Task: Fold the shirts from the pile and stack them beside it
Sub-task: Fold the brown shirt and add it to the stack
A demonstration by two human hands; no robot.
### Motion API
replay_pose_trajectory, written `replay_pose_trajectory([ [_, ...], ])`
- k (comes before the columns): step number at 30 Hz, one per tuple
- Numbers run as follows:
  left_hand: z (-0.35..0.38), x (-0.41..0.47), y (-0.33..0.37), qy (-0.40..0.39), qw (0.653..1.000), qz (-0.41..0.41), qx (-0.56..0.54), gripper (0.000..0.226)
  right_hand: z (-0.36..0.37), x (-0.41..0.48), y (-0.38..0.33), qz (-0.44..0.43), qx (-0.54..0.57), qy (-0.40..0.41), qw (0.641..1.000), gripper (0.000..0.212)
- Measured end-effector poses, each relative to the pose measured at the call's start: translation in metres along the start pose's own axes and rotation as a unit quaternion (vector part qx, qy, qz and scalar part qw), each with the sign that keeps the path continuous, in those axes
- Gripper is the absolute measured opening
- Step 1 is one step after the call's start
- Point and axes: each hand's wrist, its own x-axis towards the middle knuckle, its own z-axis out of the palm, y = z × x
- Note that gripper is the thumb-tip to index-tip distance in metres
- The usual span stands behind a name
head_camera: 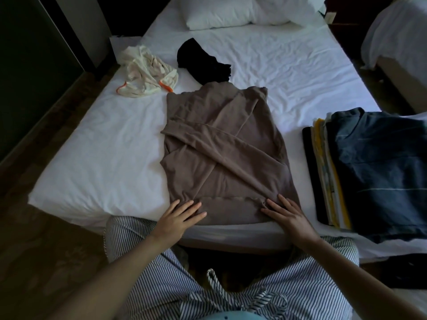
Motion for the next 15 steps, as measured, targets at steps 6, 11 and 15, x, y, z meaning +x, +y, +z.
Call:
replay_pose_trajectory([
  [6,-0.057,0.016,-0.021,0.043,0.962,-0.081,-0.258,0.064,-0.050,0.010,-0.003,0.033,0.078,0.066,0.994,0.039],
  [11,-0.126,0.039,-0.041,-0.006,0.914,-0.144,-0.379,0.059,-0.108,0.031,0.012,0.147,0.213,0.001,0.966,0.032],
  [15,-0.188,0.041,-0.048,-0.098,0.893,-0.118,-0.422,0.047,-0.162,0.032,0.018,0.105,0.288,-0.049,0.950,0.024],
])
